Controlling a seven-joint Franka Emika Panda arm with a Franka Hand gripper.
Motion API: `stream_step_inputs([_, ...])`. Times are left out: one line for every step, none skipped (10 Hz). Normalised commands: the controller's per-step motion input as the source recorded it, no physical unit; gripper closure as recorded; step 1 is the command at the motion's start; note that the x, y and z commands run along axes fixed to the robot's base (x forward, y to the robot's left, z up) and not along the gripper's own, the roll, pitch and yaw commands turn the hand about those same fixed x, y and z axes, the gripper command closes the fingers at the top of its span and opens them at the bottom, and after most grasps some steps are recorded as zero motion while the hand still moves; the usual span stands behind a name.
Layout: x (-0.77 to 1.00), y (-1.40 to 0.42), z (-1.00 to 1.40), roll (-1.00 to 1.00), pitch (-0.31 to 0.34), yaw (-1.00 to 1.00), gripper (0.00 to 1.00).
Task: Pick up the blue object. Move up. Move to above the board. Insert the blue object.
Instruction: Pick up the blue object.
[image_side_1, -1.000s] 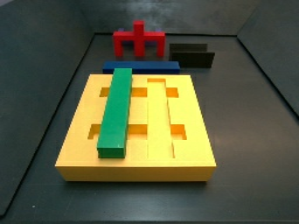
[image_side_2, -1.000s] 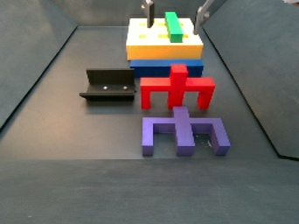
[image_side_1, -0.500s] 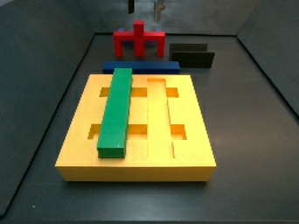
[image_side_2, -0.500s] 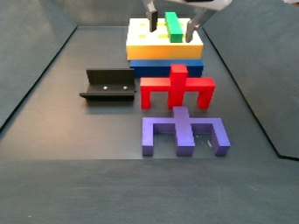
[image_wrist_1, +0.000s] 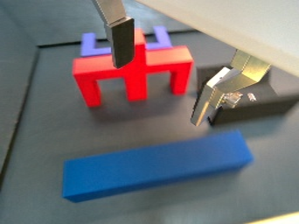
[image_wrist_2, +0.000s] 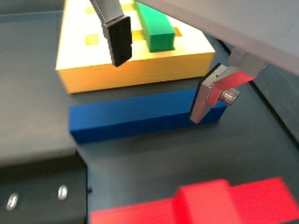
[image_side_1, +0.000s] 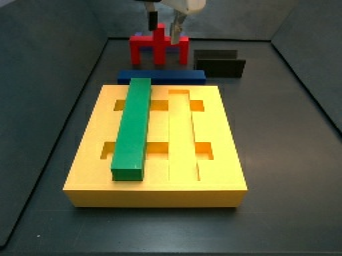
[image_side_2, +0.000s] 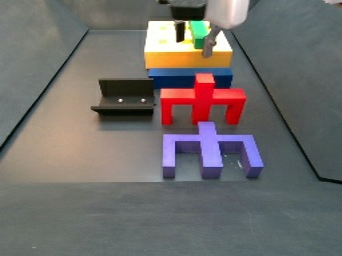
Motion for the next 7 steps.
stream_step_inputs([0.00, -0.26, -0.35, 0.00, -0.003, -0.92, 0.00])
stream_step_inputs([0.00, -0.21, -0.40, 0.00, -0.047, -0.93, 0.00])
stream_step_inputs([0.00, -0.17, -0.43, 0.00, -0.044, -0.92, 0.00])
stream_step_inputs([0.00, -0.19, -0.44, 0.00, -0.026, -0.91, 0.00])
stream_step_inputs([0.00, -0.16, -0.43, 0.00, 0.000, -0.91, 0.00])
stream_step_inputs([-0.04, -0.13, -0.35, 0.00, 0.000, -0.86, 0.00])
stream_step_inputs([0.00, -0.02, -0.37, 0.00, 0.006, -0.44, 0.00])
